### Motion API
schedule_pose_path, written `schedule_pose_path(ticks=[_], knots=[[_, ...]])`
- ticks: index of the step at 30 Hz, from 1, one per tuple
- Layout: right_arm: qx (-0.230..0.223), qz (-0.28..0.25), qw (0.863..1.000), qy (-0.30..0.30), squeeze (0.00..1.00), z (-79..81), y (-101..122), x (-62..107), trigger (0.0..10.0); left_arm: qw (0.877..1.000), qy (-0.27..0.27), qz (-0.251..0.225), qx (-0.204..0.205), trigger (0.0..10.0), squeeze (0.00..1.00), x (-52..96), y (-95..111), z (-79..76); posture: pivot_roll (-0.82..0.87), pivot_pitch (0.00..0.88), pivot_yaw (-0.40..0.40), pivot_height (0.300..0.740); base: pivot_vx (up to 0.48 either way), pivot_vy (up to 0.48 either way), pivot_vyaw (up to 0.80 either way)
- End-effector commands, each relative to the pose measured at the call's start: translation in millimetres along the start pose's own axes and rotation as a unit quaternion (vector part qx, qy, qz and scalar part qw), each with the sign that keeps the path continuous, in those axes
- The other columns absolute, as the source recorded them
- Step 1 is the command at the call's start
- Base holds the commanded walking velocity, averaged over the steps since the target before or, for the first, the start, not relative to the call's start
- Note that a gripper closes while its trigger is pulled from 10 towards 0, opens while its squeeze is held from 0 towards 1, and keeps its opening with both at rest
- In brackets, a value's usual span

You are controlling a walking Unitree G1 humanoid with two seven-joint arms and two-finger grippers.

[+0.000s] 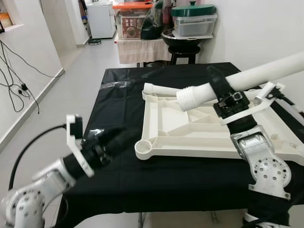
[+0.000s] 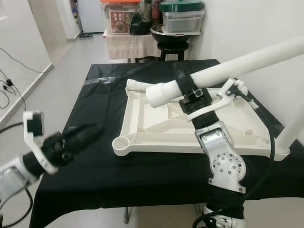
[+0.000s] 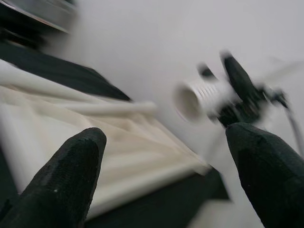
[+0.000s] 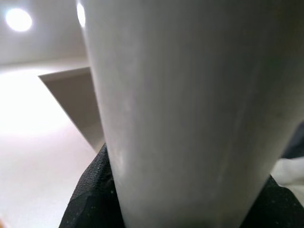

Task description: Building children table

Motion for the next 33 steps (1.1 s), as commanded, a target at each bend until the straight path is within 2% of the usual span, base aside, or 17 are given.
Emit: schedule_pose_path(ticks=[1, 2, 3, 4, 5, 6, 7, 10, 11, 13, 15, 18, 21, 24, 25, 27, 33], knots=[[0.026, 0.003, 0.999, -0.026, 0.00, -9.1, 0, 2.6, 0.2, 0.998, 0.058, -0.008, 0.002, 10.0, 0.66, 0.3, 3, 16.6, -0.12, 0.004, 0.014, 0.740, 0.000, 0.000, 0.00], [0.026, 0.003, 0.999, -0.026, 0.00, -9.1, 0, 2.6, 0.2, 0.998, 0.058, -0.008, 0.002, 10.0, 0.66, 0.3, 3, 16.6, -0.12, 0.004, 0.014, 0.740, 0.000, 0.000, 0.00], [0.039, -0.002, 0.998, -0.052, 0.00, -17.7, 3, 5.2, 6.6, 0.995, 0.098, -0.015, 0.003, 10.0, 0.00, -0.4, 8, 27.4, -0.12, 0.005, 0.014, 0.740, 0.000, 0.000, 0.00], [0.050, -0.009, 0.996, -0.074, 0.00, -25.4, 6, 7.7, 10.0, 0.990, 0.138, -0.019, 0.000, 10.0, 0.00, -0.2, 11, 37.5, -0.12, 0.007, 0.014, 0.740, 0.000, 0.000, 0.00], [0.058, -0.015, 0.994, -0.092, 0.00, -32.0, 8, 10.5, 10.0, 0.983, 0.181, -0.020, -0.013, 10.0, 0.00, 1.6, 14, 47.9, -0.12, 0.006, 0.013, 0.740, 0.000, 0.000, 0.00], [0.058, -0.015, 0.994, -0.092, 0.00, -32.0, 8, 10.5, 10.0, 0.983, 0.181, -0.020, -0.013, 10.0, 0.00, 1.6, 14, 47.9, -0.12, 0.006, 0.013, 0.740, 0.000, 0.000, 0.00], [0.063, -0.019, 0.993, -0.102, 0.00, -35.6, 10, 11.9, 10.0, 0.978, 0.206, -0.021, -0.022, 10.0, 0.00, 3.1, 16, 53.9, -0.12, 0.007, 0.013, 0.740, 0.000, 0.000, 0.00], [0.100, -0.017, 0.984, -0.144, 0.00, -48.8, 13, 17.4, 10.0, 0.950, 0.303, -0.004, -0.076, 10.0, 0.00, 9.9, 20, 74.3, -0.12, 0.010, 0.012, 0.740, 0.000, 0.000, 0.00], [0.100, -0.017, 0.984, -0.144, 0.00, -48.8, 13, 17.4, 10.0, 0.950, 0.303, -0.004, -0.076, 10.0, 0.00, 9.9, 20, 74.3, -0.12, 0.010, 0.012, 0.740, 0.000, 0.000, 0.00], [0.168, -0.003, 0.969, -0.183, 0.00, -58.6, 13, 21.2, 10.0, 0.922, 0.346, 0.036, -0.169, 10.0, 0.00, 14.8, 21, 81.6, -0.12, 0.011, 0.012, 0.740, 0.000, 0.000, 0.00], [0.199, 0.008, 0.958, -0.204, 0.00, -63.3, 11, 22.9, 10.0, 0.905, 0.353, 0.065, -0.227, 10.0, 0.00, 14.6, 19, 80.7, -0.11, 0.014, 0.011, 0.740, 0.000, 0.000, 0.00], [0.235, 0.024, 0.947, -0.217, 0.00, -67.3, 7, 22.8, 10.0, 0.898, 0.340, 0.078, -0.268, 10.0, 0.00, 8.4, 15, 73.9, -0.11, 0.016, 0.010, 0.740, 0.000, 0.000, 0.00], [0.246, 0.043, 0.944, -0.214, 0.00, -65.3, -4, 19.9, 10.0, 0.900, 0.297, 0.081, -0.308, 10.0, 0.00, -6.5, 5, 54.3, -0.10, 0.019, 0.010, 0.740, 0.000, 0.000, 0.00], [0.250, 0.056, 0.947, -0.193, 0.00, -59.6, -10, 18.1, 10.0, 0.902, 0.289, 0.083, -0.310, 10.0, 0.00, -8.1, 0, 49.5, -0.09, 0.026, 0.012, 0.740, 0.000, 0.000, 0.00], [0.253, 0.075, 0.954, -0.143, 0.00, -47.2, -19, 16.9, 10.0, 0.905, 0.276, 0.093, -0.310, 10.0, 0.00, -7.2, -11, 43.8, -0.09, 0.031, 0.012, 0.740, 0.000, 0.000, 0.00], [0.232, 0.087, 0.964, -0.099, 0.00, -37.2, -27, 19.7, 10.0, 0.909, 0.258, 0.106, -0.309, 10.0, 0.00, -4.1, -21, 38.6, -0.09, 0.031, 0.012, 0.740, 0.000, 0.000, 0.44], [0.255, 0.096, 0.956, -0.108, 0.00, -40.8, -29, 21.5, 10.0, 0.910, 0.229, 0.098, -0.330, 10.0, 0.00, -3.0, -26, 28.8, -0.08, 0.037, 0.012, 0.740, 0.000, 0.000, 0.74]])
Point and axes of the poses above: a point about 5 cm out from each wrist's last joint towards the gripper, its own x axis pointing back from the gripper into the wrist, its own y axis along the axis of the wrist's last joint, z = x × y, the point moved 3 cm from there along -x, pointing out of the wrist towards the gripper, and after that the axes turned 8 degrees about -x, right-handed, at the moved point
